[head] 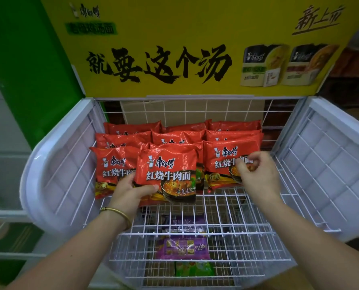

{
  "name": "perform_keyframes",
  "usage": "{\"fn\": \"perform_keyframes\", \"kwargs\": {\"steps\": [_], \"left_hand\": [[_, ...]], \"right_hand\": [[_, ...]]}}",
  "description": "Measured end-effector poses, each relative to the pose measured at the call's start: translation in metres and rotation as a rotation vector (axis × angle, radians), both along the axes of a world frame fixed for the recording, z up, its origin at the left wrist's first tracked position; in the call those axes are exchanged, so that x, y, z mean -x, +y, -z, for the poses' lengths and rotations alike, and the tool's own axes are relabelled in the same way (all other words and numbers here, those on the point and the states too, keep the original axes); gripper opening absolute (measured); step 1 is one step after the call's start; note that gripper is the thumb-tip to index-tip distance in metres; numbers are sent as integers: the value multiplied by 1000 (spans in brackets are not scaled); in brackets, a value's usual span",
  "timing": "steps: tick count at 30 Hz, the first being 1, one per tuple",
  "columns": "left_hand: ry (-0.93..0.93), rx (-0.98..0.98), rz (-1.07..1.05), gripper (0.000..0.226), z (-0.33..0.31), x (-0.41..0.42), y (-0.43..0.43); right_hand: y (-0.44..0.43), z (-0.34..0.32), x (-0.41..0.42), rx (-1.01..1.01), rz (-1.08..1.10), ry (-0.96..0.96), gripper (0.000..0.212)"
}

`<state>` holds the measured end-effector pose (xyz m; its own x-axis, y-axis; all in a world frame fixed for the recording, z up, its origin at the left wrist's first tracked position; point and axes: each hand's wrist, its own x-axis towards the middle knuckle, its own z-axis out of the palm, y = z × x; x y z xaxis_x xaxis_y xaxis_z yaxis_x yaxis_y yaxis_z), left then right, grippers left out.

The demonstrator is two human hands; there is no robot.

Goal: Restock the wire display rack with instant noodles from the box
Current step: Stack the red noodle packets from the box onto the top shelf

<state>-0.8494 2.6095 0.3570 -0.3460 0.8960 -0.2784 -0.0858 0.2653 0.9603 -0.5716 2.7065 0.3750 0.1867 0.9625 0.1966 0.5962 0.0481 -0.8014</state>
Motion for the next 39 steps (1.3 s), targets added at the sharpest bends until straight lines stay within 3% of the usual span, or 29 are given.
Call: {"fn": "perform_keyframes", "kwargs": {"steps": [2, 7, 9, 13, 17, 21, 27, 29, 32, 35, 37, 39], "left_hand": [[-47, -1, -15, 42, -1, 5, -3], [-124, -15, -59, 43, -4, 19, -11], [-146, -27, -76, 45, -5, 26, -16], [-176, -48, -81, 54, -8, 41, -27], [-140, -66, -73, 46, -10, 50, -38], [73, -103, -94, 47, -11, 53, -45], [716, -149, -159, 76, -9, 58, -54], [856, -169, -148, 79, -7, 57, -57], [1056, -169, -129, 65, 1, 55, -62], [1252, -203, -48, 35, 8, 56, -66], [1243, -165, 144, 16, 7, 57, -68], [1204, -77, 305, 24, 5, 60, -70]], "right_hand": [[-11, -5, 17, 40, -171, 13, 16], [-32, -4, 66, 230, -511, 24, 32], [-38, -1, 85, 312, -574, 80, 48], [-52, -1, 117, 389, -686, 113, 28], [-58, 7, 137, 402, -631, 219, 36], [-63, 14, 153, 390, -576, 225, 42], [-73, 24, 179, 316, -460, 188, 40], [-75, 25, 187, 298, -431, 138, 39], [-78, 25, 194, 292, -401, 110, 38], [-81, 22, 199, 262, -398, 62, 37], [-83, 22, 203, 253, -394, 47, 37], [-85, 21, 207, 248, -377, 7, 40]]}}
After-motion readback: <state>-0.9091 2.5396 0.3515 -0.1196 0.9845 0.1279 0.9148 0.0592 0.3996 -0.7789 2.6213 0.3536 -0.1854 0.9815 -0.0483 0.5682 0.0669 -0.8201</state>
